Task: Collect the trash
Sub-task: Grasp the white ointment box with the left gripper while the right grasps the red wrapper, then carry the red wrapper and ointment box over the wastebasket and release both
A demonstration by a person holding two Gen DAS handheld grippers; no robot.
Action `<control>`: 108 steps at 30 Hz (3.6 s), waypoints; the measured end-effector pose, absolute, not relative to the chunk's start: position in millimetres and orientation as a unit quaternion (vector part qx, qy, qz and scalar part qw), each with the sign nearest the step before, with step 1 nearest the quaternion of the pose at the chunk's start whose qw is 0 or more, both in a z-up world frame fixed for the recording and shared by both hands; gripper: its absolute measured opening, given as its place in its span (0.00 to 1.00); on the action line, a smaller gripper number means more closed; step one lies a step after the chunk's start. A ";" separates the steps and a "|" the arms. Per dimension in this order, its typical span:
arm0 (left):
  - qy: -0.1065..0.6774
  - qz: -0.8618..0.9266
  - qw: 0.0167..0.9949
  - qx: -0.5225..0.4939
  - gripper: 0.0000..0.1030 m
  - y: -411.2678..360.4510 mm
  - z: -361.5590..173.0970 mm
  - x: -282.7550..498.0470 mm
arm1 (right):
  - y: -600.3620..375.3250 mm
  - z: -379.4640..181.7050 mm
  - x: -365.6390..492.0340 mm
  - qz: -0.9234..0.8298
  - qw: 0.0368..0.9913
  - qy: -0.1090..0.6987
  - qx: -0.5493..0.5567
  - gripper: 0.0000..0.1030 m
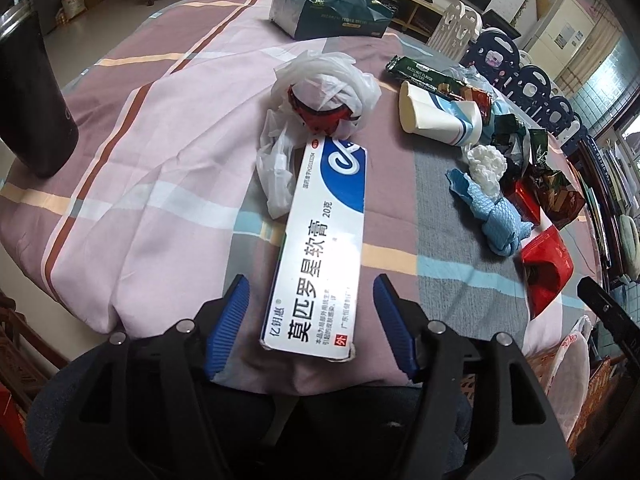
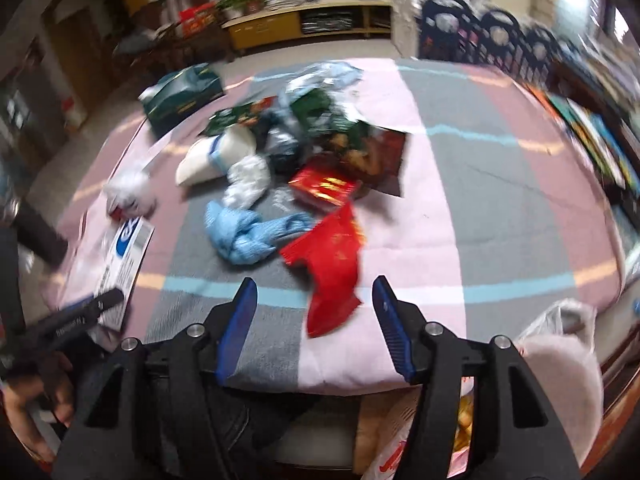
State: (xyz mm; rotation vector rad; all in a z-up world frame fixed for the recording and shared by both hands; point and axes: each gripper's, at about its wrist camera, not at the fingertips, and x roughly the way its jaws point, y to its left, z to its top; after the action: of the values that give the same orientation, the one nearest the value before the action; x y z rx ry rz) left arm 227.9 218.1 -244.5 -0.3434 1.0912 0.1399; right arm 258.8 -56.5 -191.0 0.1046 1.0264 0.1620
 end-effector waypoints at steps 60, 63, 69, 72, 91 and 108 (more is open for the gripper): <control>0.447 0.087 0.887 -0.077 0.39 202.7 -228.1 235.6 | -6.2 -213.9 245.2 0.026 0.866 0.497 -0.042 0.27; 0.443 0.088 0.889 -0.077 0.39 202.8 -227.0 234.8 | -5.5 -214.0 244.8 0.026 0.866 0.497 -0.042 0.27; 0.438 0.091 0.891 -0.079 0.39 202.9 -225.6 234.2 | -5.2 -214.1 244.2 0.026 0.866 0.497 -0.039 0.27; 0.435 0.092 0.892 -0.081 0.39 203.4 -225.1 233.8 | -6.0 -213.4 243.6 0.026 0.867 0.497 -0.037 0.27; 0.433 0.095 0.892 -0.085 0.39 205.0 -224.5 233.9 | -5.7 -214.9 242.9 0.028 0.867 0.497 -0.032 0.27; 0.428 0.099 0.894 -0.090 0.39 205.9 -223.3 231.4 | -18.3 -200.9 247.8 0.024 0.875 0.484 -0.013 0.27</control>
State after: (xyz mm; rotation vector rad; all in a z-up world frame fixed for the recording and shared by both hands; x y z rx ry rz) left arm 231.4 205.9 -223.3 -0.1869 0.8879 0.2050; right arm 247.8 -18.3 -200.9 -0.0263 1.0107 0.0501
